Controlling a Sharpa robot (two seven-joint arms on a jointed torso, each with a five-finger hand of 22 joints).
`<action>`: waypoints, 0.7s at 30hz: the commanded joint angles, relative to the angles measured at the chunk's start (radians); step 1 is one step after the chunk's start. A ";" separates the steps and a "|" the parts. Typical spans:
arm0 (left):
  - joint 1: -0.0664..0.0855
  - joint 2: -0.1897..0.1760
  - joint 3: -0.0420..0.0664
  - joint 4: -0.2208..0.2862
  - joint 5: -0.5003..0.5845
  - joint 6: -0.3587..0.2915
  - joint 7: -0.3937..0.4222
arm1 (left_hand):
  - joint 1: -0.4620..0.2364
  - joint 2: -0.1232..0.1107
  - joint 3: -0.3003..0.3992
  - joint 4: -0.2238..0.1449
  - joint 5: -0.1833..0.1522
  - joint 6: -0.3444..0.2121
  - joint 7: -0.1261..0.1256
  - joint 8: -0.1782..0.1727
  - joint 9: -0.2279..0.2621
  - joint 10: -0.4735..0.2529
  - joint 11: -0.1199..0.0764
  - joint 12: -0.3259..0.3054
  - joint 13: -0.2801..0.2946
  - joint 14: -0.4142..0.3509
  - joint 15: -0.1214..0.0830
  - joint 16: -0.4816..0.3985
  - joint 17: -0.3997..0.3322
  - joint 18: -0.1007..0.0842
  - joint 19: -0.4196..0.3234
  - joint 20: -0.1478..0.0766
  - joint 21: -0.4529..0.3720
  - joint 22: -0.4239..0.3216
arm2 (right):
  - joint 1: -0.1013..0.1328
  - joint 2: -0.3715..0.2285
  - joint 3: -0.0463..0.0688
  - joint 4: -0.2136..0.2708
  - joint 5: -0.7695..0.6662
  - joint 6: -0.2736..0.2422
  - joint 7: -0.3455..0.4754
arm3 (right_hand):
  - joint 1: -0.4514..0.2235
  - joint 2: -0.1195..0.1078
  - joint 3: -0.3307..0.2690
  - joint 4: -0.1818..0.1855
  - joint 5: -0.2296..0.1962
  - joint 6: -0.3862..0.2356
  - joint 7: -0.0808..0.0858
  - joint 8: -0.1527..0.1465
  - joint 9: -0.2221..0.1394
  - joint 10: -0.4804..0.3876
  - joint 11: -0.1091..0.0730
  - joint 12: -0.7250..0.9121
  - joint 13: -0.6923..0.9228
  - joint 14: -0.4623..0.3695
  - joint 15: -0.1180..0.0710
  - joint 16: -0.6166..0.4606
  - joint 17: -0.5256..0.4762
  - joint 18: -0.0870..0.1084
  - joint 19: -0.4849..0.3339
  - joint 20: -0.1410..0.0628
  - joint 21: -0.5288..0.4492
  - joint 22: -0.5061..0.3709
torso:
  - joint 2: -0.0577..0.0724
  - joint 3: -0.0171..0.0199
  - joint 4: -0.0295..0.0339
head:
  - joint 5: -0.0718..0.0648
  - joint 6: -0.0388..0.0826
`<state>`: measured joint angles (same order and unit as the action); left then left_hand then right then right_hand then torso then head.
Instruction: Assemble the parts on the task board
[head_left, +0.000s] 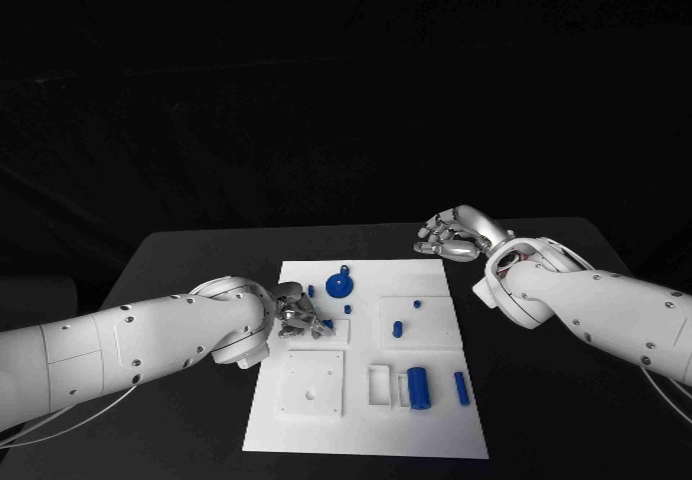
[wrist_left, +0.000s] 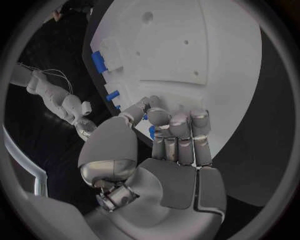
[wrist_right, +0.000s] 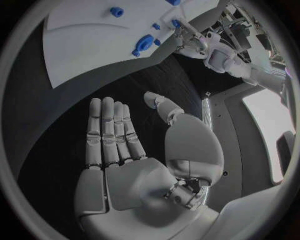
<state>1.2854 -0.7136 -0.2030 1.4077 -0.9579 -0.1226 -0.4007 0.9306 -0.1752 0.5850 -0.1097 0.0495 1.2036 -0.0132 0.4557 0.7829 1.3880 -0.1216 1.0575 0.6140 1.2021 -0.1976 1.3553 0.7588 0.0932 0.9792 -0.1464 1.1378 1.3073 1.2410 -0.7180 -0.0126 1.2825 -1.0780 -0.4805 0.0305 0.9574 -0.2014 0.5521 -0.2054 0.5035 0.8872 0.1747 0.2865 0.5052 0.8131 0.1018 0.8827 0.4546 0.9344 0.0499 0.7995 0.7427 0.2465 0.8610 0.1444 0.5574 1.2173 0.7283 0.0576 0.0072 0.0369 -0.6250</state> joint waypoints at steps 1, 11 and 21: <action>0.000 -0.002 0.001 0.006 0.009 0.014 0.018 | 0.011 -0.031 0.006 0.001 0.000 0.000 0.000 -0.009 0.006 0.000 0.003 -0.006 0.002 -0.001 -0.006 -0.007 -0.002 0.006 0.003 -0.112 -0.006 0.002 | 0.000 0.000 0.000 0.000 0.000 0.012 0.009 | -0.001 0.006 0.000 0.007 0.005 -0.009 0.001 -0.005 -0.002 -0.006 0.003 0.005 -0.002 -0.007 0.003 0.005 -0.001 0.015 0.000 0.008 -0.006 0.002 | 0.000 -0.0001 0.0001 | -0.001 0.000; 0.000 -0.008 0.001 0.013 0.004 0.011 0.023 | 0.052 -0.072 0.012 -0.002 0.000 0.000 0.002 -0.020 0.022 0.000 0.004 -0.010 0.006 -0.001 -0.007 -0.007 -0.003 0.004 0.007 -0.112 -0.008 0.000 | 0.000 0.001 0.000 0.000 0.002 0.011 0.009 | -0.002 0.005 0.000 0.007 0.006 -0.010 0.001 -0.005 -0.002 -0.007 0.003 0.005 -0.003 -0.008 0.003 0.005 -0.001 0.015 0.000 0.008 -0.007 0.002 | 0.000 -0.0001 0.0007 | -0.001 -0.001; 0.000 -0.014 0.001 0.016 0.003 0.002 0.029 | 0.068 -0.084 0.008 -0.008 0.000 -0.003 0.003 -0.027 0.028 -0.004 0.005 -0.014 0.008 -0.005 -0.007 -0.010 -0.005 0.003 0.005 -0.111 -0.010 0.000 | 0.000 0.000 0.000 0.000 0.003 0.011 0.010 | -0.002 0.004 -0.001 0.007 0.006 -0.012 0.001 -0.006 -0.002 -0.008 0.003 0.006 -0.005 -0.009 0.003 0.005 -0.002 0.015 -0.001 0.008 -0.008 0.002 | 0.000 0.0002 -0.0002 | 0.001 0.000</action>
<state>1.2854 -0.7274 -0.2030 1.4204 -0.9576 -0.1216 -0.3883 0.9941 -0.2574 0.5917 -0.1139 0.0494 1.2033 -0.0134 0.4347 0.8108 1.3880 -0.1216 1.0456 0.6212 1.1984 -0.2010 1.3514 0.7554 0.0932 0.9792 -0.1464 1.1343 1.3076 1.2410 -0.7178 -0.0126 1.2818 -1.0756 -0.4803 0.0305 0.9574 -0.2014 0.5521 -0.2054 0.5035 0.8843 0.1776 0.2865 0.5044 0.8095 0.1055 0.8827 0.4514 0.9316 0.0525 0.7995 0.7416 0.2465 0.8610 0.1444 0.5535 1.2183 0.7279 0.0573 0.0075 0.0379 -0.6249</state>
